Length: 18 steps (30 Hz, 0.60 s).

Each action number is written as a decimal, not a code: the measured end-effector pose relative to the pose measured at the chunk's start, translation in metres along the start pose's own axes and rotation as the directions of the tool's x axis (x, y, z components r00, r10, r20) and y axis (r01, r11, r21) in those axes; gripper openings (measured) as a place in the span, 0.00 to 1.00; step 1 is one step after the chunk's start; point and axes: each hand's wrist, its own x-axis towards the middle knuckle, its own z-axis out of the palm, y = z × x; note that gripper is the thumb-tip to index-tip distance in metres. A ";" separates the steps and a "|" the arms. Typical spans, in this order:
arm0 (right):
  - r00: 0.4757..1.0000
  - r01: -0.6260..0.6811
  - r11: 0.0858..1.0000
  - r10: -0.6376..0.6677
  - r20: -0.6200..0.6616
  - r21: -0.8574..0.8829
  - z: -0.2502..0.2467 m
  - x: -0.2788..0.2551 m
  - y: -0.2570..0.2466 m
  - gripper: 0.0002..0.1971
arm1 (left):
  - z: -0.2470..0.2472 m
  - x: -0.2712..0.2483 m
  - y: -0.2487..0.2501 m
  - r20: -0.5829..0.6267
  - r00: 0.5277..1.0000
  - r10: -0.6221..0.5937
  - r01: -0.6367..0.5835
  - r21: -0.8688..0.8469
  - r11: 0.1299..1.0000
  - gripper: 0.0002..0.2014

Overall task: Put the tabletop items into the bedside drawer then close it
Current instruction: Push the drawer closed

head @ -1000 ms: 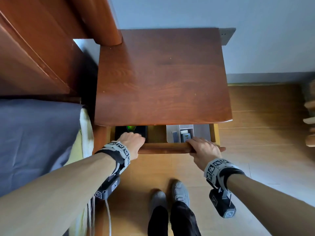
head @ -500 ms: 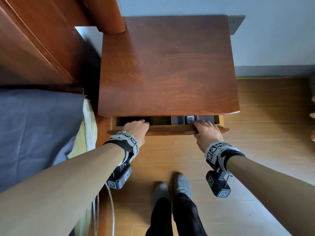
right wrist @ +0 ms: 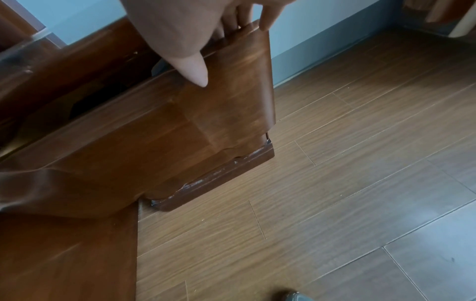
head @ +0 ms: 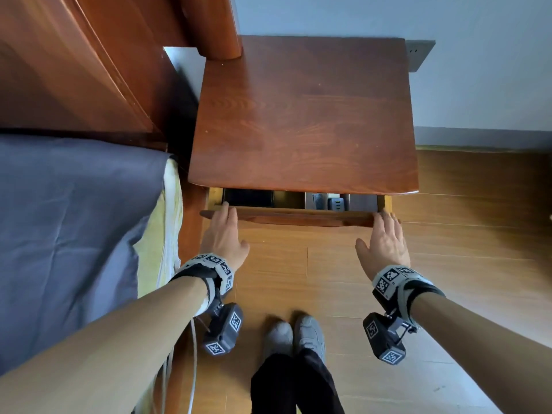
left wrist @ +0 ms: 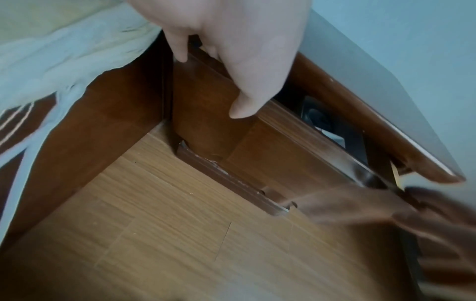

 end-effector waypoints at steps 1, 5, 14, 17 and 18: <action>1.000 -0.018 1.000 0.018 -0.016 0.004 0.002 0.000 0.002 0.39 | 0.003 -0.001 -0.002 -0.022 0.998 -0.058 0.057 -0.024 0.998 0.44; 0.992 -0.105 0.988 0.113 -0.063 0.116 0.011 -0.006 0.008 0.45 | 0.013 -0.008 -0.002 0.005 0.947 -0.321 0.312 -0.244 0.918 0.50; 0.973 -0.219 0.848 0.227 0.043 0.483 0.042 -0.009 0.002 0.36 | 0.046 -0.007 0.005 -0.017 0.941 -0.338 0.280 -0.521 0.807 0.53; 0.968 -0.225 0.864 0.250 0.004 0.451 0.046 -0.003 -0.002 0.30 | 0.064 -0.009 -0.001 -0.072 0.953 -0.294 0.224 -0.485 0.845 0.54; 0.968 -0.223 0.875 0.252 -0.011 0.430 0.048 -0.001 -0.002 0.28 | 0.068 -0.009 -0.002 -0.089 0.955 -0.282 0.207 -0.478 0.853 0.55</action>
